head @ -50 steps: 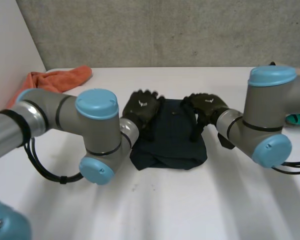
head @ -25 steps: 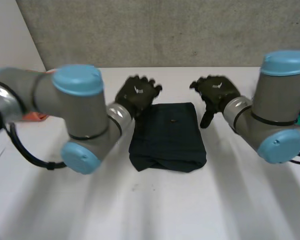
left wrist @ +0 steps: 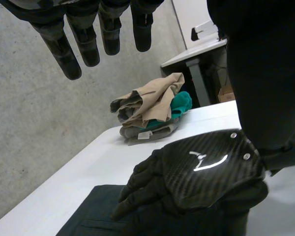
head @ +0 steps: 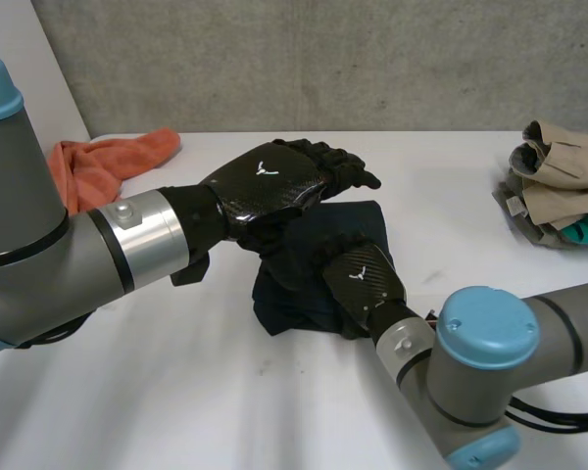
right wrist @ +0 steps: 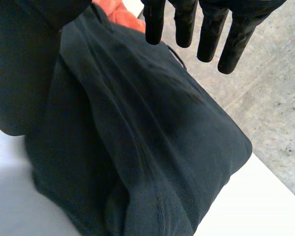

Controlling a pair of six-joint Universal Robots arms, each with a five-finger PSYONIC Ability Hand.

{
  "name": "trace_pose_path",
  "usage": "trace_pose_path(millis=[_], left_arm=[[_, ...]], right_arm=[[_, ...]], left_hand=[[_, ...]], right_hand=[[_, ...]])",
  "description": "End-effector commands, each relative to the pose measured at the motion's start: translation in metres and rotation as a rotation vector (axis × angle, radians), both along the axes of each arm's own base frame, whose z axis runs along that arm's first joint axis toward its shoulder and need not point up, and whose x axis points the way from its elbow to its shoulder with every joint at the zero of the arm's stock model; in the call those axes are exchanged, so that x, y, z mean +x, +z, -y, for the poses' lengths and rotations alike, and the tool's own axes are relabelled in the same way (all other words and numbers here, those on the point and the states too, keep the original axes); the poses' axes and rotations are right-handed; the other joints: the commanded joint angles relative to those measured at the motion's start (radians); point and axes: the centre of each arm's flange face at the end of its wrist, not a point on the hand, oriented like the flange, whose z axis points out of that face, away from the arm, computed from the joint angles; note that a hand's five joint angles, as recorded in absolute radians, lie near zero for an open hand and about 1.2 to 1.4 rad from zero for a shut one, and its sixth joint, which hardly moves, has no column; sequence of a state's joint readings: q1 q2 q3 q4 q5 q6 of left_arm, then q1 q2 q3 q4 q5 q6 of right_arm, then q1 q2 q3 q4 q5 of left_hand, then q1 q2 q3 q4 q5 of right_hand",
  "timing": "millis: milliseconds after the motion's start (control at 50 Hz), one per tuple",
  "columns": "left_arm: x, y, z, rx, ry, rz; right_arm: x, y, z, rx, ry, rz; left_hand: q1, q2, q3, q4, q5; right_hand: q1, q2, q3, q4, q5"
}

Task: Fold the laundry.

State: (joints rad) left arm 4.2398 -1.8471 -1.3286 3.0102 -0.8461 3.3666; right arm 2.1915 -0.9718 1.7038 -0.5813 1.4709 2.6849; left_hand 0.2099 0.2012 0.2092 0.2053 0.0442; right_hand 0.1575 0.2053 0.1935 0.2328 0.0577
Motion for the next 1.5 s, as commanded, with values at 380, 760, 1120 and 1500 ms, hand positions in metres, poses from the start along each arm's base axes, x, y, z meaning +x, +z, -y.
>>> trace_pose_path(millis=[380, 760, 1120, 1500], left_arm=[[0.001, -0.001, 0.005, -0.001, 0.021, 0.000], [0.007, 0.003, 0.012, -0.015, 0.050, -0.006], [0.016, 0.015, 0.020, -0.055, 0.098, -0.025], [0.015, 0.011, 0.019, -0.044, 0.095, -0.020]], right_arm=[[0.034, -0.007, 0.056, -0.052, -0.032, 0.019], [0.002, 0.083, 0.110, -0.254, -0.064, 0.116], [-0.123, 0.227, 0.206, -0.676, -0.155, 0.165], [-0.320, 0.112, 0.290, -0.535, -0.218, 0.295]], left_hand=[[-0.011, -0.002, -0.010, -0.006, -0.020], [-0.008, 0.001, -0.007, -0.003, -0.017], [-0.008, 0.001, -0.007, -0.003, -0.017], [-0.005, 0.004, -0.004, -0.001, -0.014]], right_hand=[[1.049, 1.001, 1.013, 0.974, 0.974], [1.239, 1.191, 1.203, 1.163, 1.164], [1.239, 1.191, 1.203, 1.163, 1.164], [1.239, 1.191, 1.203, 1.163, 1.164]])
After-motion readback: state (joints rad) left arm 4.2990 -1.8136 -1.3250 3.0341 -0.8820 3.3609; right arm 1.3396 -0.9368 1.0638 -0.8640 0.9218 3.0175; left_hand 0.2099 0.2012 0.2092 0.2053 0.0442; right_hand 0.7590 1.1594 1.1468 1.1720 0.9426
